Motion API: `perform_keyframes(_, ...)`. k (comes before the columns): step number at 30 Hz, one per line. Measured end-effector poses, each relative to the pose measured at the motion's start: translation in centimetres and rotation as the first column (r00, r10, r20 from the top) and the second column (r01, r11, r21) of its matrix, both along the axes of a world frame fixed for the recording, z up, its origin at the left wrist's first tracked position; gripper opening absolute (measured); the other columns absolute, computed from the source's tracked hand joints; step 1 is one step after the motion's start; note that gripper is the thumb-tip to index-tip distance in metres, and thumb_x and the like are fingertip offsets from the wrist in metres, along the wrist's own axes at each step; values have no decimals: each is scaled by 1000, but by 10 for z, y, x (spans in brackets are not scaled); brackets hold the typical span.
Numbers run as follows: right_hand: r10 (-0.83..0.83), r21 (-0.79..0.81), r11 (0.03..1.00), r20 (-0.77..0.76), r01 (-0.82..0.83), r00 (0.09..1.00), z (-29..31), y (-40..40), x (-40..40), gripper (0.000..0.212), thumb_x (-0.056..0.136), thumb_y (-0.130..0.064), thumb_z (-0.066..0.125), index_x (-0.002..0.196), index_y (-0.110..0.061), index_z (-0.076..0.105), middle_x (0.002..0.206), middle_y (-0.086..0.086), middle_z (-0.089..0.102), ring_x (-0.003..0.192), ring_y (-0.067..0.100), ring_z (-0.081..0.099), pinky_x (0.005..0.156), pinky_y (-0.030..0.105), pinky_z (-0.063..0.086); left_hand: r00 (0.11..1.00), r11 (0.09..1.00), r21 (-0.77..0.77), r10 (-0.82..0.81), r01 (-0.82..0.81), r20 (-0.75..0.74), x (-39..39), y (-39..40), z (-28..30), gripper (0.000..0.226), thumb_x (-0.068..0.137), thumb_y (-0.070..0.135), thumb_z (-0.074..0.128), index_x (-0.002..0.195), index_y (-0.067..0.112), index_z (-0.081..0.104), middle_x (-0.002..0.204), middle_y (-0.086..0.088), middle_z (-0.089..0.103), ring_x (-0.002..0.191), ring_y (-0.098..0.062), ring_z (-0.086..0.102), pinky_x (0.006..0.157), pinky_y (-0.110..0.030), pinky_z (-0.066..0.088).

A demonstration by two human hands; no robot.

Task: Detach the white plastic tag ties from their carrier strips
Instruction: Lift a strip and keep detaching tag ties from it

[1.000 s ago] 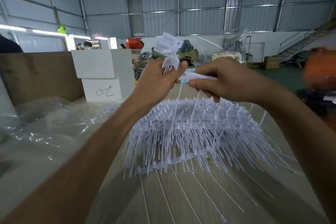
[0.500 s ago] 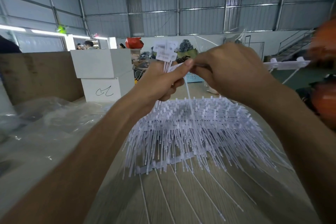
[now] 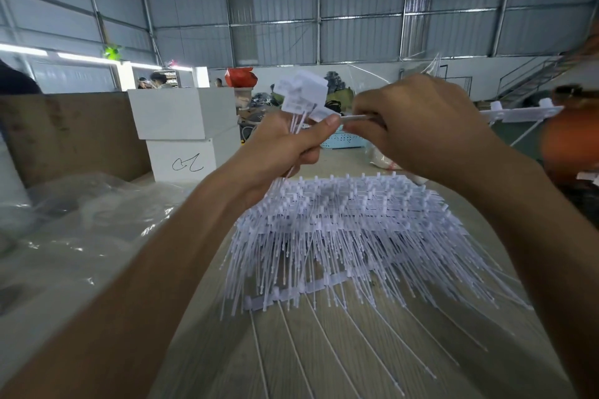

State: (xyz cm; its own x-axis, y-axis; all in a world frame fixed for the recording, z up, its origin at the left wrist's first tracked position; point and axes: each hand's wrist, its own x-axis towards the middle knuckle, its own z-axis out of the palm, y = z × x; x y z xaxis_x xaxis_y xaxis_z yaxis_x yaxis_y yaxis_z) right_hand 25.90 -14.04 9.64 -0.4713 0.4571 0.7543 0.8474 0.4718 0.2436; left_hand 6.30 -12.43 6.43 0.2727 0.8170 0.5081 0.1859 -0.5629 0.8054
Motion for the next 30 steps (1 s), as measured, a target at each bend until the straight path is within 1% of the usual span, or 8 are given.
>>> perform_keyframes(5, 81, -37, 995, -144, -87, 986, 4, 6, 6, 32, 94, -49, 62, 103, -19, 64, 85, 7, 70, 73, 27, 61, 72, 36, 52, 998, 985, -164, -45, 50, 37, -6, 3, 1, 35, 93, 41, 62, 66, 18, 66, 47, 7, 31, 45, -9, 24, 43, -18, 26)
perform_keyframes(9, 99, -147, 982, -144, -120, 985, 4, 10, 8, 25, 92, -42, 67, 105, -21, 70, 92, 4, 71, 76, 20, 56, 68, 31, 43, 999, 992, -122, -38, 38, 1, -6, 3, 1, 44, 103, 39, 50, 64, 19, 55, 49, 6, 31, 49, -12, 22, 45, -21, 24)
perform_keyframes(13, 65, -145, 985, -178, -91, 982, 10, 7, 15, 28, 91, -44, 68, 115, -29, 69, 97, -1, 74, 74, 13, 57, 69, 28, 41, 999, 997, -71, -19, 17, -28, -6, 2, 1, 44, 105, 41, 44, 66, 19, 45, 56, -2, 47, 50, -13, 38, 49, -22, 32)
perform_keyframes(19, -49, -23, 999, -138, 46, 989, 10, 3, 19, 28, 99, -46, 56, 104, -25, 74, 86, 2, 71, 77, 24, 55, 72, 32, 35, 999, 993, -109, -44, 44, 3, -3, 2, -1, 40, 106, 42, 40, 79, 18, 58, 52, 3, 30, 46, -12, 17, 44, -19, 19)
perform_keyframes(23, -34, -69, 997, -154, 23, 987, 7, 6, 20, 30, 101, -43, 53, 96, -22, 75, 76, -6, 60, 73, 19, 49, 70, 32, 31, 995, 990, -107, -92, 89, -22, -14, 0, 8, 37, 105, 36, 45, 82, 18, 67, 52, 6, 27, 42, -9, 19, 41, -16, 20)
perform_keyframes(26, 102, -233, 961, -197, -148, 975, 10, 5, 21, 29, 99, -38, 56, 91, -18, 75, 72, -8, 64, 60, 10, 56, 60, 24, 40, 982, 976, -111, -183, 187, 42, -24, -3, 15, 34, 103, 31, 48, 81, 15, 68, 51, 6, 24, 41, -8, 17, 39, -16, 17)
perform_keyframes(28, 261, -407, 841, -274, -357, 926, 13, -2, 21, 24, 97, -33, 60, 88, -17, 76, 66, -6, 67, 48, 6, 56, 48, 10, 40, 966, 967, -94, -223, 236, 129, -30, -4, 18, 32, 100, 30, 49, 79, 14, 66, 52, 7, 23, 41, -7, 15, 38, -18, 13)
perform_keyframes(30, 370, -501, 700, -357, -510, 858, 17, -10, 22, 24, 98, -28, 60, 86, -14, 75, 63, 1, 68, 40, 5, 50, 41, 12, 38, 950, 963, -66, -247, 263, 189, -30, -6, 19, 31, 100, 30, 49, 77, 14, 63, 52, 8, 22, 41, -6, 14, 38, -19, 11)
